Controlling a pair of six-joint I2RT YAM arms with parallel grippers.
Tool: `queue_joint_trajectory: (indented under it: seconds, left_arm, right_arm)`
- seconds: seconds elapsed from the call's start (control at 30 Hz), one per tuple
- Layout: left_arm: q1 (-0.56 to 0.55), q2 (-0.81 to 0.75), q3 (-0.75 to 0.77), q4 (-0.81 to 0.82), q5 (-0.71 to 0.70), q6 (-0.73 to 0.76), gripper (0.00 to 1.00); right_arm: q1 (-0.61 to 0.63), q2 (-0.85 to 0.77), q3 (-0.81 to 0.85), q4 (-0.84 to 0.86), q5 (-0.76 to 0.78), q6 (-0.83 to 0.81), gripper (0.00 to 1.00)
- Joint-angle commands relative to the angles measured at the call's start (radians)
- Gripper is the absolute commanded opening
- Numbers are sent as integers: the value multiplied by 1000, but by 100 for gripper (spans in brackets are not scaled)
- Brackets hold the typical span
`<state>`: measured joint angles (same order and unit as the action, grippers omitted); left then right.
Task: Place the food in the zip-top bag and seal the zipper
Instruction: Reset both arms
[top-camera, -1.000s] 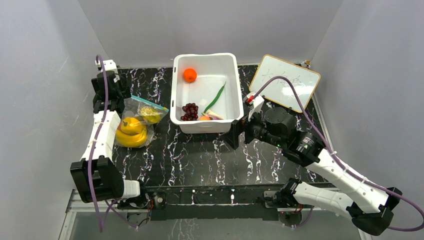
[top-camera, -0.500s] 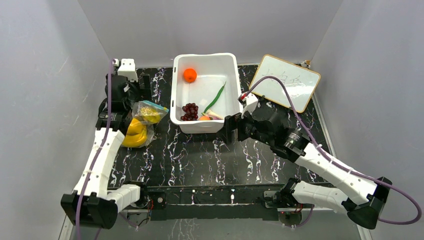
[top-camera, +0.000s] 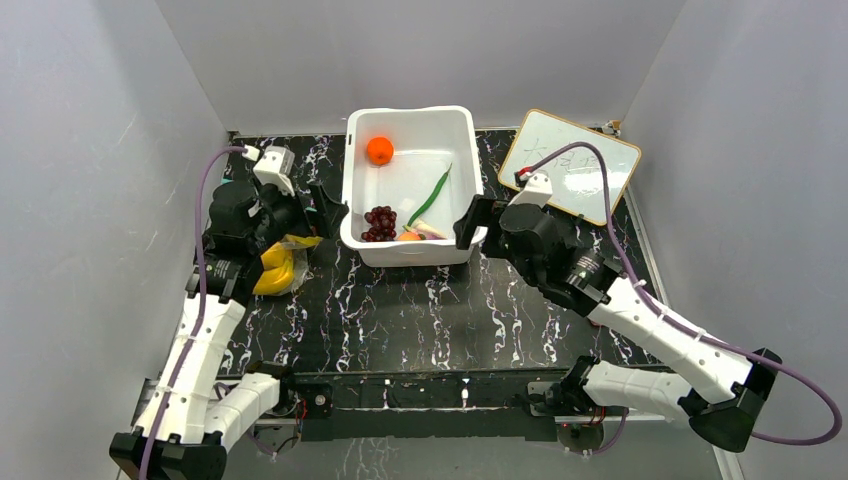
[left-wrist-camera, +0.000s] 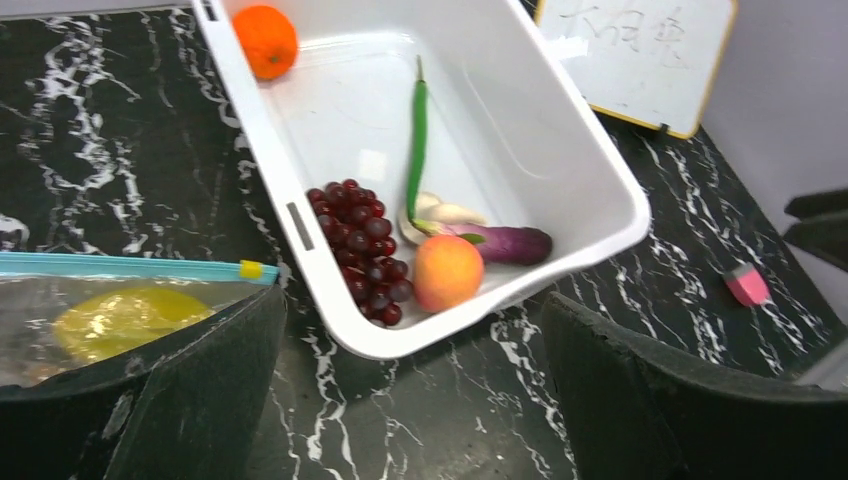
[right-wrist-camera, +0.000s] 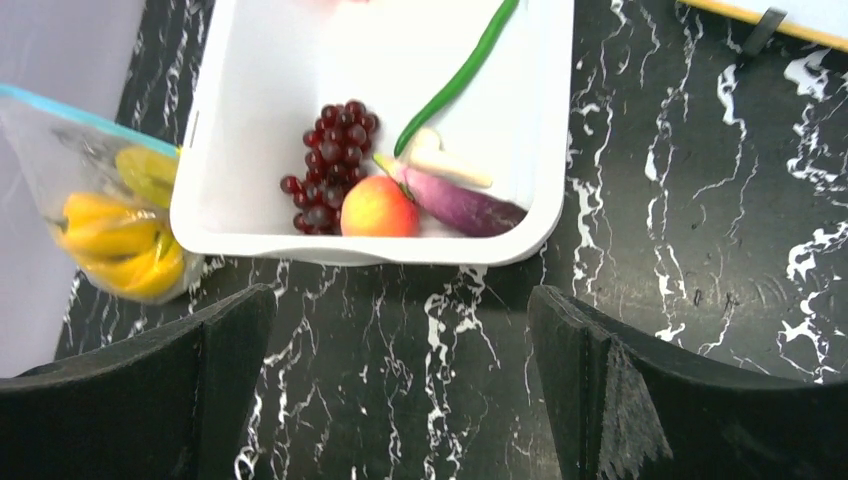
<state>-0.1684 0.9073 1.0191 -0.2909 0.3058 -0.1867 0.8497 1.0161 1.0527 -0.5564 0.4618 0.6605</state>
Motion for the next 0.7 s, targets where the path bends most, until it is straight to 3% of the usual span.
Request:
queue_joint_trajectory:
  seconds: [0.0, 0.3, 0.67]
  left_arm:
    - [-30, -35, -20, 31, 99, -55, 98]
    - [-46, -38, -6, 55, 159, -170, 98]
    - [-45, -36, -31, 94, 163, -229, 98]
  right_arm:
    - [-1, -37, 72, 58, 99, -13, 98]
    - [-1, -150, 85, 121, 135, -133, 98]
    - [-1, -210, 46, 125, 133, -121, 98]
